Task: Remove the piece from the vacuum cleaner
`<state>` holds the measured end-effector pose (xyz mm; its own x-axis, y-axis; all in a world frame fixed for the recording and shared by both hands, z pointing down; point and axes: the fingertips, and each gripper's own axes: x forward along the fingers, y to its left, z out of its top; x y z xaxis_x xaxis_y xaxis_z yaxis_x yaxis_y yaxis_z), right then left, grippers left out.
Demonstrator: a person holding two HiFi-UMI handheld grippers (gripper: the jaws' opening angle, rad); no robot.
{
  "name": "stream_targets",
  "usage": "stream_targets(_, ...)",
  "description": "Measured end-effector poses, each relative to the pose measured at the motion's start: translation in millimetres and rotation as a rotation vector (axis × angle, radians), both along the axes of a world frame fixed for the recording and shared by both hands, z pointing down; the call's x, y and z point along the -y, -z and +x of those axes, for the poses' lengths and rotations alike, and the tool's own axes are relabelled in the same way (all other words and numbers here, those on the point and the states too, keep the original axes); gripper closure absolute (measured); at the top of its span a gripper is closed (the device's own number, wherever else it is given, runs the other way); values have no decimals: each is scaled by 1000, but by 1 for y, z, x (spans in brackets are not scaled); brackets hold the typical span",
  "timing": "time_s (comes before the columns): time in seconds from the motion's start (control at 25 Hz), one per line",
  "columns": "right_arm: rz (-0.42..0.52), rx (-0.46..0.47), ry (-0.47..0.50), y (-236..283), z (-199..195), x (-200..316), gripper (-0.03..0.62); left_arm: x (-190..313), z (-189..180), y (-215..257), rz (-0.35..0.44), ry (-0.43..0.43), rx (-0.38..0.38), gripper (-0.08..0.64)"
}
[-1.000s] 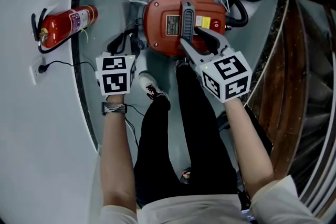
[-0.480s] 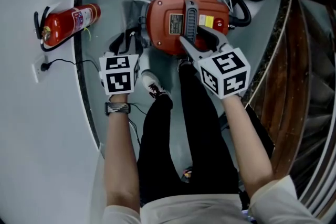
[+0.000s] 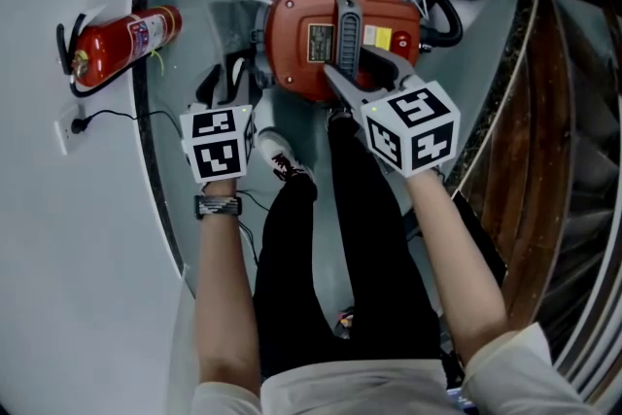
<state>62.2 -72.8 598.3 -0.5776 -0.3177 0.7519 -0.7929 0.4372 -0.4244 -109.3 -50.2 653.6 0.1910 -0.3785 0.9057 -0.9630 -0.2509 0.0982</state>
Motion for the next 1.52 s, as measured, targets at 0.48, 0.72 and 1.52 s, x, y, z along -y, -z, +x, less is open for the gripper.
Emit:
stream_targets(0.48, -18, -49, -39, -2, 0, 0, 391, -7, -4, -1, -26, 33, -29, 434)
stream_targets(0.72, -15, -64, -45, -6, -2, 1, 390, -7, -2, 1, -21, 1, -48, 511)
stream_targets(1.52, 4, -69, -41, -6, -3, 1, 390, -7, -9, 1, -5, -65, -75, 517)
